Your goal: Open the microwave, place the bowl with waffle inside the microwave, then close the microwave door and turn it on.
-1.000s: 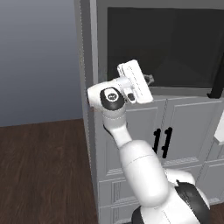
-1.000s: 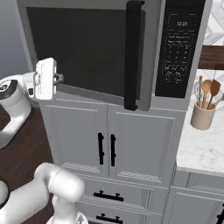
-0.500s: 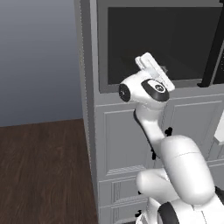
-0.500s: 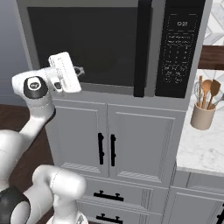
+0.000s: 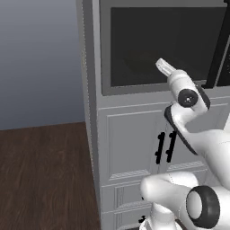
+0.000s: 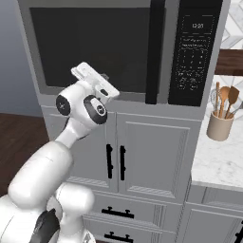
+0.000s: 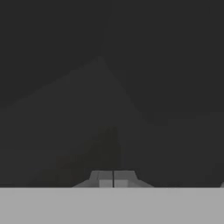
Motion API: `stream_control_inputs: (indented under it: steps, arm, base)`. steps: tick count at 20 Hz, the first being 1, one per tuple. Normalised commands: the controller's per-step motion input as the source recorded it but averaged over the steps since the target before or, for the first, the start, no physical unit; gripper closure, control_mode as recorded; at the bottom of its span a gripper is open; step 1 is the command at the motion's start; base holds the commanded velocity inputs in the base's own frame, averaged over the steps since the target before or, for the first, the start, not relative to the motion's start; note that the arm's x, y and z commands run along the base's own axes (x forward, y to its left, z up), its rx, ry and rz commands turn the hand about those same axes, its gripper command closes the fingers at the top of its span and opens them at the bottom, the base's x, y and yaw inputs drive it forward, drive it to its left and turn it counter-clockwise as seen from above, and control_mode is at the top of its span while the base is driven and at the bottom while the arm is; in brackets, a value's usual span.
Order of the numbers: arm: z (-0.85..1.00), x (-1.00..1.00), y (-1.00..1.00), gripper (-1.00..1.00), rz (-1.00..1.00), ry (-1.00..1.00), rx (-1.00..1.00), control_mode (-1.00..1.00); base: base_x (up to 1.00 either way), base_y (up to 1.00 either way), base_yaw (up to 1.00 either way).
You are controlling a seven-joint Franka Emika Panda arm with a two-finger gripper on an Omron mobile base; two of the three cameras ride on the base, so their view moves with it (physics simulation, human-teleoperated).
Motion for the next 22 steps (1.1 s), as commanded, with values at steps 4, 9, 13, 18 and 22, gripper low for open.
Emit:
stream_control_inputs:
  steps: [4,9,13,18,22]
  arm:
    - [-0.02,0.99,-0.04,1.0,0.53,0.26,0.07,-1.0]
    - [0.02,0.78,-0.05,1.0,0.16,0.37,0.1,-1.0]
    - [0.03,0.0,-0.32,1.0,0.02,0.19,0.04,-1.0]
    - [0.25,-0.46,-0.9,1.0,-0.13,0.22,0.0,-1.0]
    - [0.03,-0.56,-0.97,1.0,-0.08,0.12,0.03,-1.0]
  base:
    - [0.0,0.0,0.0]
    - [0.0,0.0,0.0]
    - [0.0,0.0,0.0]
    - [0.0,0.0,0.0]
    - [0.0,0.0,0.0]
